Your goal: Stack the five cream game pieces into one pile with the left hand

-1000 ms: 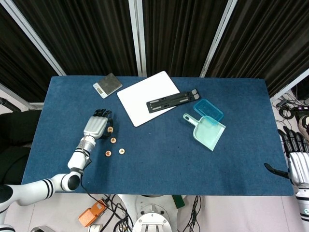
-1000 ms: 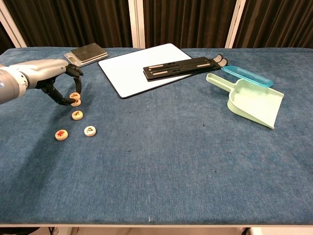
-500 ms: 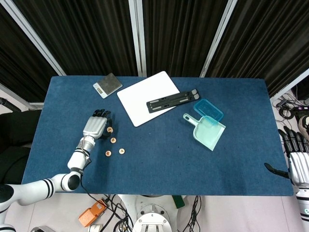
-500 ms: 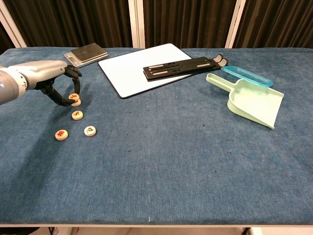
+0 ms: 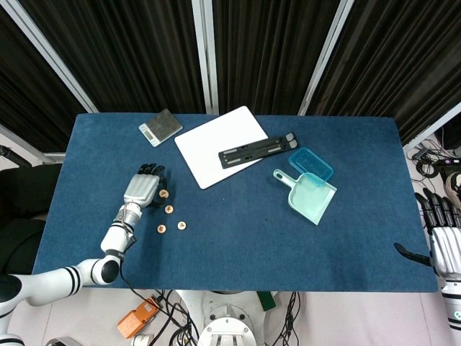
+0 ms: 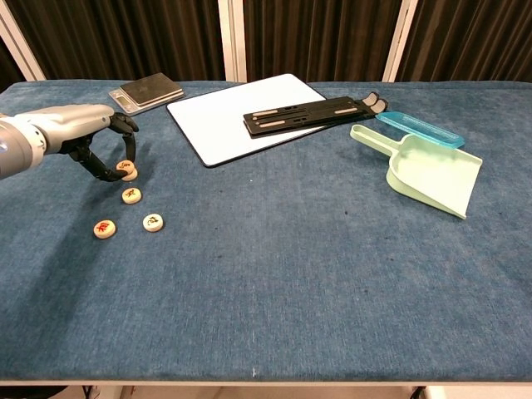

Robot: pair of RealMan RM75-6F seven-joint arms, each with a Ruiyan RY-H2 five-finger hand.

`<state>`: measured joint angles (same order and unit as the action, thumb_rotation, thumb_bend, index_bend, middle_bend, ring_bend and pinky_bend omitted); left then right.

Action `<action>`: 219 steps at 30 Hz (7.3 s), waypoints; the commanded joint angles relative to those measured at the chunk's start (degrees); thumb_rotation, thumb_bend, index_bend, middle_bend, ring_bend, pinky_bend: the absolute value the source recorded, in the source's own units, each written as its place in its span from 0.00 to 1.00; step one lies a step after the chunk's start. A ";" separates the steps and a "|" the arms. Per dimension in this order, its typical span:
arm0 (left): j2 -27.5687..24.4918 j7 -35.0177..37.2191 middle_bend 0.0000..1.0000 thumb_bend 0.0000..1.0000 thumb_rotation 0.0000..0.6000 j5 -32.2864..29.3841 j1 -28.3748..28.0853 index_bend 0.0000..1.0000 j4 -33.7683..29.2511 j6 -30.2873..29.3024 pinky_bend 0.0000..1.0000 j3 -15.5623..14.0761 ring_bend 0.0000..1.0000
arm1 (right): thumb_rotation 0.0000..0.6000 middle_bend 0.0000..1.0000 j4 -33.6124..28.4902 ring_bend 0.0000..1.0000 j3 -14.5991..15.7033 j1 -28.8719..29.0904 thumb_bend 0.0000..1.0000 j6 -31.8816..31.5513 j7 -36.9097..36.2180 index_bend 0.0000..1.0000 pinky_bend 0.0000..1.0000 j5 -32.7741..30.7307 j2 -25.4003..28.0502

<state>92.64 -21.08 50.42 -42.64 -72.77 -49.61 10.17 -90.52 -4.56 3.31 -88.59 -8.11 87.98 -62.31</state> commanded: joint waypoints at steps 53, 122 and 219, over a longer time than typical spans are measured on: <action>-0.97 0.51 0.05 0.29 1.00 12.79 3.89 0.44 -4.91 -4.79 0.00 -5.54 0.00 | 1.00 0.00 -0.29 0.00 0.20 -1.05 0.16 -1.89 -0.17 0.00 0.00 0.90 -0.10; -0.61 0.92 0.05 0.32 1.00 6.70 2.20 0.50 -0.16 -2.52 0.00 -0.42 0.00 | 1.00 0.00 -0.55 0.00 -0.19 -1.57 0.16 -2.23 0.22 0.00 0.00 0.47 -0.04; -1.78 2.94 0.01 0.28 1.00 26.32 14.24 0.42 -7.45 -13.08 0.00 -10.21 0.00 | 1.00 0.00 -0.27 0.00 0.09 -1.73 0.16 -2.81 0.06 0.00 0.00 1.49 -0.50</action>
<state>90.86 -18.02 76.87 -28.36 -80.29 -62.83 -0.12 -90.79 -4.47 1.58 -91.40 -8.04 89.48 -62.81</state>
